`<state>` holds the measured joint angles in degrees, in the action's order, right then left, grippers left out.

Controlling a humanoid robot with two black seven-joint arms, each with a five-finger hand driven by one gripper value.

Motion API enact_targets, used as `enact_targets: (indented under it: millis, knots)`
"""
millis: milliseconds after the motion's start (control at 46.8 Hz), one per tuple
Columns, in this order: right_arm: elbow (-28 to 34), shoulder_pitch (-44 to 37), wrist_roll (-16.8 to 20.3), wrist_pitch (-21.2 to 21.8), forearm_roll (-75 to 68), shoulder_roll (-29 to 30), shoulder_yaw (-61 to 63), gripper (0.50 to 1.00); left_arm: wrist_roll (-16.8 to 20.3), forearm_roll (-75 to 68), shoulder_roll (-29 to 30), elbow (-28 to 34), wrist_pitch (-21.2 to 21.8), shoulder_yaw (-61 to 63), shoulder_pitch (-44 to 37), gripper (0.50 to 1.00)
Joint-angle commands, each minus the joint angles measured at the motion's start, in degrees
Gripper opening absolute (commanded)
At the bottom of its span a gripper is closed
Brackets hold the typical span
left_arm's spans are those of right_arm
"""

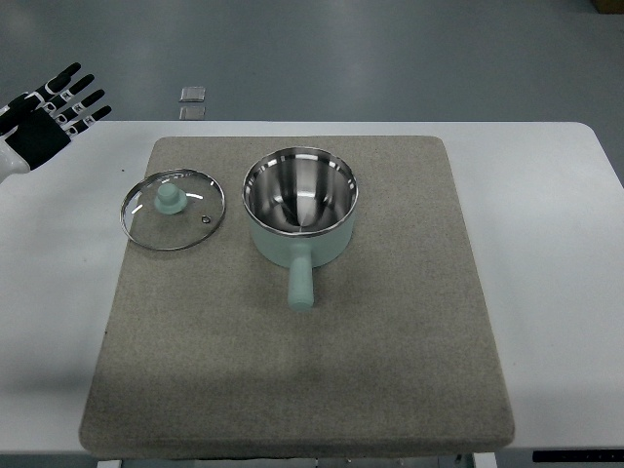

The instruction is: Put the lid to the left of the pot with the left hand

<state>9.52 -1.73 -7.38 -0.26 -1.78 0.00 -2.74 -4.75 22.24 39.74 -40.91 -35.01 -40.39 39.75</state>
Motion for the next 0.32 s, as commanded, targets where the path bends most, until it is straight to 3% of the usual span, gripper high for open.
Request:
enact_targets:
  millis: [0,299]
  knots:
    - [0.2,0.1,-0.2,0.3,0.0,0.0,-0.2,0.924,0.0,0.0,-0.1,0.0,0.0,0.0,0.2,0.994]
    - [0.4,0.1,-0.3,-0.5,0.5,0.0,-0.5,0.924,0.0,0.0,-0.4,0.0,0.0,0.0,0.2,0.994]
